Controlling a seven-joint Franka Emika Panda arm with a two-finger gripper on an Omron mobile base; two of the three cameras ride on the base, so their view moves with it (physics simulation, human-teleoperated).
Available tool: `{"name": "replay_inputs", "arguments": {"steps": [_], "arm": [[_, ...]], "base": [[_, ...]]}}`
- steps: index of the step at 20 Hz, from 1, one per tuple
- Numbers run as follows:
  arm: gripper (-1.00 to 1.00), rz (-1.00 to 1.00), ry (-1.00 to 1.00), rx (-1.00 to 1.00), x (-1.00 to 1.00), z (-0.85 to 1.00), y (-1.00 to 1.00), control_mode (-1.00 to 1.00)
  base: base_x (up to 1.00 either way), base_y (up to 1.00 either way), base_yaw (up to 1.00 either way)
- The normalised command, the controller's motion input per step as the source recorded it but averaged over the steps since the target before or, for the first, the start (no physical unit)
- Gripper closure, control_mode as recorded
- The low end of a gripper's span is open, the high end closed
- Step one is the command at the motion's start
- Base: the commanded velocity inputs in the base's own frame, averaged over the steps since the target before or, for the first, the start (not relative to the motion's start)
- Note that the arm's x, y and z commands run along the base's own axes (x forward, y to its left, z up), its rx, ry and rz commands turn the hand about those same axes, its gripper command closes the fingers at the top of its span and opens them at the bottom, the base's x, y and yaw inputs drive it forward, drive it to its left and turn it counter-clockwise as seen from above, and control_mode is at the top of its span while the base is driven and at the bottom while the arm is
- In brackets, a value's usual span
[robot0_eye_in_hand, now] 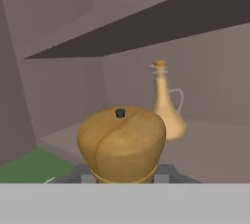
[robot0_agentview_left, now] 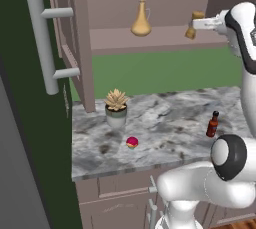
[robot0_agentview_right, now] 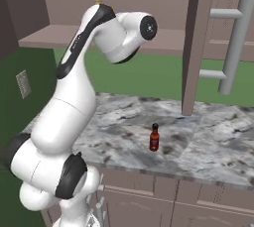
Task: There are various items on the counter. Only move the condiments/shakers into the cabinet.
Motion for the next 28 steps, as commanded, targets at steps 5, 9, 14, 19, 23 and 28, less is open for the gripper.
{"name": "replay_inputs", "arguments": {"steps": [5, 9, 14, 19, 23, 28], "arm": [[1.0, 0.0, 0.0, -0.06, 0.26, -0.06, 0.03, -1.0], [1.0, 0.0, 0.0, -0.04, 0.25, -0.25, 0.04, -1.0], [1.0, -0.02, 0.01, -0.01, 0.46, -0.11, 0.09, -1.0], [1.0, -0.05, 0.02, 0.0, 0.6, 0.0, 0.14, -1.0], [1.0, -0.05, 0.04, 0.0, 0.6, -0.01, 0.09, -1.0], [1.0, -0.04, 0.08, 0.0, 0.39, -0.17, 0.01, -1.0]], "base": [[0.0, 0.0, 0.0], [0.0, 0.0, 0.0], [0.0, 0.0, 0.0], [0.0, 0.0, 0.0], [0.0, 0.0, 0.0], [0.0, 0.0, 0.0]]}}
